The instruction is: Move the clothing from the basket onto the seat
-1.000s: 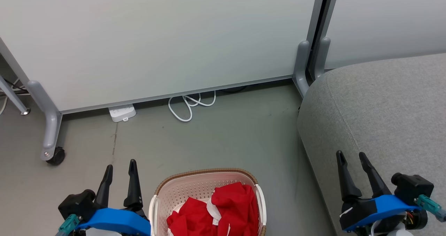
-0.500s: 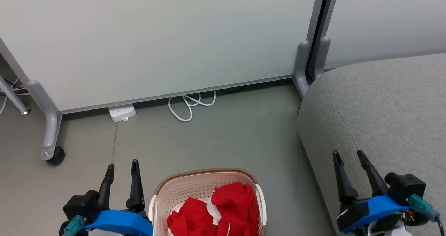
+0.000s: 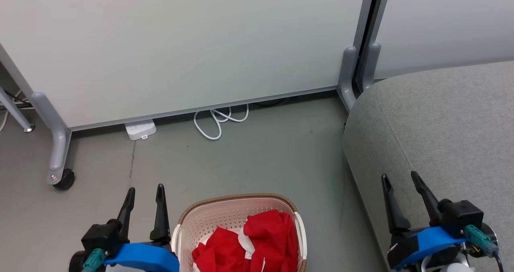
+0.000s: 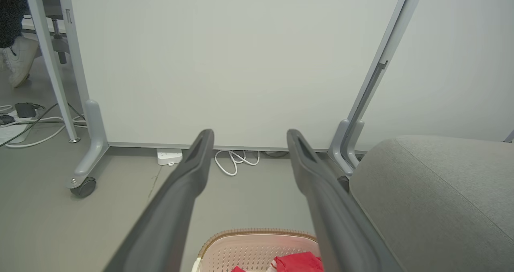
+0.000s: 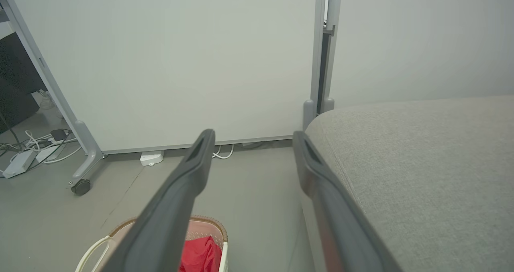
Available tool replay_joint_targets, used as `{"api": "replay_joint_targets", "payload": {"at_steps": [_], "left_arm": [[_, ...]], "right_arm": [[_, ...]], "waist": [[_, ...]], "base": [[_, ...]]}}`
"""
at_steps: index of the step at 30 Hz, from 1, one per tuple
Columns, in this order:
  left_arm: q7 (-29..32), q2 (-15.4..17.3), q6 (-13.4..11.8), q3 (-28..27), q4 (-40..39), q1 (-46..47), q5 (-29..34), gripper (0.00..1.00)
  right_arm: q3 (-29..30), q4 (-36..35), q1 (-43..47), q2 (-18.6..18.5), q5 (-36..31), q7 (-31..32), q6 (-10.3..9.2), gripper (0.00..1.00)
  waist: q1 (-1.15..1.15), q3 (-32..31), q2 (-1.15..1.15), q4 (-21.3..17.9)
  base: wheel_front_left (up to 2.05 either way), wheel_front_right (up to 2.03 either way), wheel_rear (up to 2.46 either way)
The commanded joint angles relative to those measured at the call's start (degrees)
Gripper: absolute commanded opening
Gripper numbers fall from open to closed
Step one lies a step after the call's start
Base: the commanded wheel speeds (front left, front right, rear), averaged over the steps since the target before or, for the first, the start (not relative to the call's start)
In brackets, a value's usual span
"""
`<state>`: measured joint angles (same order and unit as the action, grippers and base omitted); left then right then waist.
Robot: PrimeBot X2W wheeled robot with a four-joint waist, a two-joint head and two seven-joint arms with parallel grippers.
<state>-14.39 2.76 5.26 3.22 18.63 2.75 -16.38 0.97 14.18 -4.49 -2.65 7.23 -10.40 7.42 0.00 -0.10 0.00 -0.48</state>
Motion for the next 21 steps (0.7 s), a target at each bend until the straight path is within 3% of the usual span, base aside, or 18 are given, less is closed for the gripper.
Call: {"api": "replay_joint_targets", "payload": {"at_steps": [1,21], "left_arm": [[-0.67,0.20,-0.17,0.35,0.27,0.87,1.63,1.00],[-0.89,0.18,-0.66,1.26,0.48,0.96,1.42,1.00]], "right_arm": [[-0.15,-0.01,-0.63,-0.39,-1.71,-0.57,0.12,1.00],[-0.20,-0.19,-0.73,-0.39,-1.96,-0.91,0.08,1.00]], "waist": [[0.00,0.00,0.00,0.00],[0.00,0.75,0.00,0.19]], "base": [[0.00,0.00,0.00],[0.00,0.00,0.00]]}}
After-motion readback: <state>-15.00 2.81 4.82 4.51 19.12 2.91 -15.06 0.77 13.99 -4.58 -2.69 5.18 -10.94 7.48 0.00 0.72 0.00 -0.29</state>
